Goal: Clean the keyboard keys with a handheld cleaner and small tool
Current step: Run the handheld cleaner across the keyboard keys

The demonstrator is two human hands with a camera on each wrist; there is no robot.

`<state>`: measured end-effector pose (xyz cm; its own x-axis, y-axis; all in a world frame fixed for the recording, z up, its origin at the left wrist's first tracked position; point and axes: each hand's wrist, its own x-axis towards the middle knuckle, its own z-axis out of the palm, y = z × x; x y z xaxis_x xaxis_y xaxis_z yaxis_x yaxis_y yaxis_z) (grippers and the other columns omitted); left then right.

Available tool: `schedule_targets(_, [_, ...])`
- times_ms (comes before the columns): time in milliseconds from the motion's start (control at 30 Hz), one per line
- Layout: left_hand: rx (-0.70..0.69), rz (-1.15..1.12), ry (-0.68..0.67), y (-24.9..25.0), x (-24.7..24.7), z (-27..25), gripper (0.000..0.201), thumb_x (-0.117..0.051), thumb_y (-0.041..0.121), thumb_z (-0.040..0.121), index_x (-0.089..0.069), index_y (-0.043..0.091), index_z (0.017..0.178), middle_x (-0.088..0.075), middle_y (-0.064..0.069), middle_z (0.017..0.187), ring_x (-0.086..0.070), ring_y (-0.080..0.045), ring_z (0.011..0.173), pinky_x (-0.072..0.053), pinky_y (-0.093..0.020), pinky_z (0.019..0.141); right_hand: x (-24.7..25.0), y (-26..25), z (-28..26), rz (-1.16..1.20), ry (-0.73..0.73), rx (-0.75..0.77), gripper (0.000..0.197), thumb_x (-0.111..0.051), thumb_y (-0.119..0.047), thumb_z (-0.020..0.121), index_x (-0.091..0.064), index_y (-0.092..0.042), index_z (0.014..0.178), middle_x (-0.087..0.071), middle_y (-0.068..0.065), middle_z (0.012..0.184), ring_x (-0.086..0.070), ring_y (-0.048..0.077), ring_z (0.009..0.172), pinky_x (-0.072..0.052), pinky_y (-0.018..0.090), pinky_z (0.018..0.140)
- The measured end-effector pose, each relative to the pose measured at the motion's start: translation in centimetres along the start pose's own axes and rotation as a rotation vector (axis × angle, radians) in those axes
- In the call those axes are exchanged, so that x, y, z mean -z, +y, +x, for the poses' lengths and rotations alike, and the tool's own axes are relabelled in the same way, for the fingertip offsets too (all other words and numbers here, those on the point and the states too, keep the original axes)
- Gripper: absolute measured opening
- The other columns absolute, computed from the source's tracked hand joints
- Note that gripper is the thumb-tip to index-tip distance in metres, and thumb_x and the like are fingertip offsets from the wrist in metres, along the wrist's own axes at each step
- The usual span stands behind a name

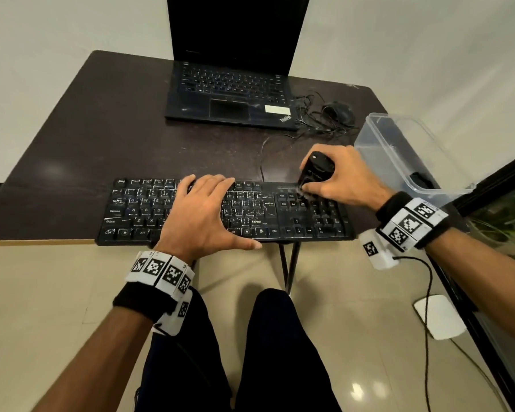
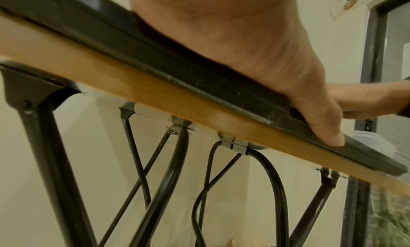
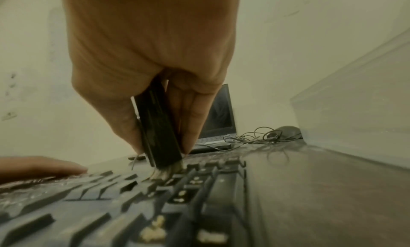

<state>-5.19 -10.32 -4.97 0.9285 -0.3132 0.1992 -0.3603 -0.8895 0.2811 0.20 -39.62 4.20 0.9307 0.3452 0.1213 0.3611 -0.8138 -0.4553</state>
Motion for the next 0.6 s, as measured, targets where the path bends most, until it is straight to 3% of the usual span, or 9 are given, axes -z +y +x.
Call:
schedule_targets(133, [-0.001,0.007,0.003,0.0,0.0,0.0,0.145,-0.042,0.112,0.047,-0.045,0.014,0.154,-0.051,-0.002,0.156,-0.043,-0.020,0.147,-0.015,-0.050,0.129,-0.8,-1.4,-1.1,0.031,-0.131,0.109,0.030,-0.091,-0.016,0.074,-0.073,-0.027,0.095,-0.076,-0.009,0.086,-0.072,0.009,0.081,-0.057,0.028,0.076])
schedule_targets(300, [-0.008,0.008,0.003,0.0,0.0,0.0,0.145,-0.043,0.112,0.047,-0.046,0.014,0.153,-0.052,-0.002,0.154,-0.044,-0.021,0.146,-0.016,-0.050,0.129,-0.7,-0.5,0.4,0.016,-0.019,0.012,0.032,-0.093,-0.018,0.072,-0.072,-0.025,0.096,-0.075,-0.009,0.085,-0.071,0.008,0.079,-0.061,0.041,0.078])
schedule_targets(367, [-0.005,0.008,0.004,0.0,0.0,0.1,0.145,-0.042,0.112,0.046,-0.046,0.014,0.153,-0.051,-0.002,0.155,-0.044,-0.021,0.147,-0.016,-0.050,0.129,-0.8,-1.0,0.4,-0.001,-0.023,0.068,0.031,-0.090,-0.017,0.072,-0.072,-0.025,0.095,-0.075,-0.009,0.086,-0.071,0.009,0.080,-0.060,0.039,0.079])
schedule_targets(467, [-0.005,0.010,0.006,0.0,0.0,0.1,0.145,-0.041,0.112,0.047,-0.046,0.014,0.153,-0.051,-0.002,0.155,-0.043,-0.020,0.147,-0.016,-0.051,0.129,-1.3,-2.3,-0.5,-0.010,-0.142,0.184,0.030,-0.089,-0.016,0.074,-0.072,-0.024,0.098,-0.075,-0.008,0.086,-0.072,0.009,0.079,-0.058,0.030,0.076])
schedule_targets(600, [-0.009,0.009,0.010,-0.1,-0.1,0.1,0.145,-0.043,0.112,0.047,-0.046,0.014,0.153,-0.052,-0.002,0.155,-0.044,-0.021,0.146,-0.016,-0.051,0.129,-1.2,-1.5,0.7,-0.033,-0.081,0.133,0.031,-0.090,-0.018,0.073,-0.071,-0.024,0.097,-0.075,-0.008,0.084,-0.072,0.010,0.078,-0.060,0.039,0.076])
